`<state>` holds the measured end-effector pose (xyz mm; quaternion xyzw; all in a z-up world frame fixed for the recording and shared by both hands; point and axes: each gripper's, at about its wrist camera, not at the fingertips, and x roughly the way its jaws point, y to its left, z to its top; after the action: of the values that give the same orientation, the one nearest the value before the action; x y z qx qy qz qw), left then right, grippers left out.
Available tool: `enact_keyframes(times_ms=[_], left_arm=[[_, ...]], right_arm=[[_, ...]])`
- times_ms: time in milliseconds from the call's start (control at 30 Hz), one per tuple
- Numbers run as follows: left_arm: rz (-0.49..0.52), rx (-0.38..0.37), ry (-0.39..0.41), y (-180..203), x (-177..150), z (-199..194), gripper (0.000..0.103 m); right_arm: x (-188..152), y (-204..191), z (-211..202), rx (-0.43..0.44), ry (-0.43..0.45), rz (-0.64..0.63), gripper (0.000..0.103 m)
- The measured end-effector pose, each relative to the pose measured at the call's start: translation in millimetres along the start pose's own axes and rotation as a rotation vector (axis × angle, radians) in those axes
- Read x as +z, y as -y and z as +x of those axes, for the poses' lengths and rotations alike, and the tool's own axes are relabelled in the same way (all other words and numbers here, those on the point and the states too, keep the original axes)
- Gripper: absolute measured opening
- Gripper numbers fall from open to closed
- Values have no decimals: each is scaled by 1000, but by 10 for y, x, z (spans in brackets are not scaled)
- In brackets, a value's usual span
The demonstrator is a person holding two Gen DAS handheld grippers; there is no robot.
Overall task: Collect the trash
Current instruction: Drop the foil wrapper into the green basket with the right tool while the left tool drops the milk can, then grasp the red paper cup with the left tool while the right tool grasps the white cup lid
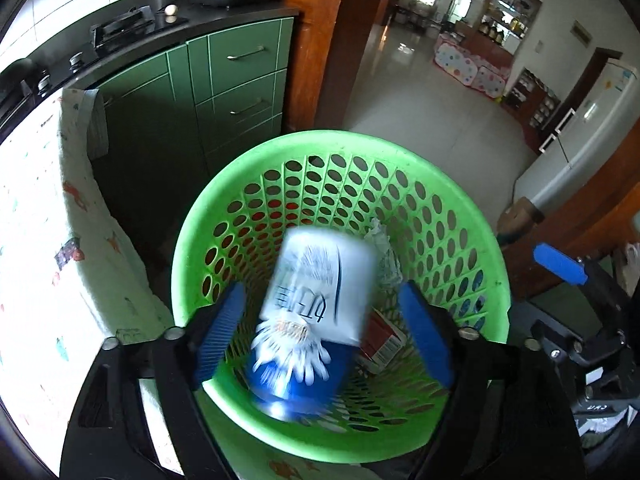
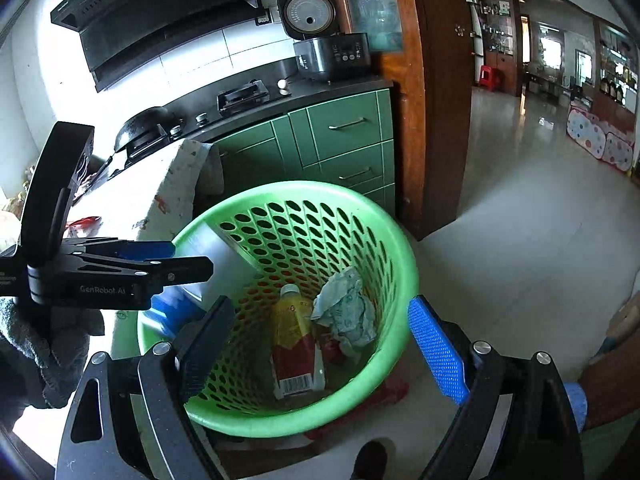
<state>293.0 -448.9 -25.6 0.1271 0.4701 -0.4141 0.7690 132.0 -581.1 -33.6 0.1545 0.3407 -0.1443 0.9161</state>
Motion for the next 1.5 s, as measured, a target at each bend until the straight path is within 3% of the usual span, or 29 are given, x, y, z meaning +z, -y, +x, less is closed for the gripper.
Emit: enact_keyframes(times_ms=[300, 567, 800, 1233, 1400, 1500], left_arm=[[10, 25, 81, -74, -246, -537, 82], [-39, 75, 165, -413, -753, -1240, 82], [-145, 180, 203, -958, -1319, -1713, 82], [-426, 455, 268, -2319, -2211, -2656, 82], [-554, 566, 272, -2871, -2409, -2933, 86], [-638, 590, 267, -3198, -2493, -3009, 86]], right_arm=[[3, -324, -222, 55, 29, -9, 86], [-50, -822, -368, 118, 33, -53, 86], [-111, -1405, -290, 202, -6, -115, 87], [-244, -2651, -47, 352, -78, -270, 87], [-280, -3024, 60, 387, -103, -323, 88], [-305, -3169, 127, 405, -121, -349, 88]])
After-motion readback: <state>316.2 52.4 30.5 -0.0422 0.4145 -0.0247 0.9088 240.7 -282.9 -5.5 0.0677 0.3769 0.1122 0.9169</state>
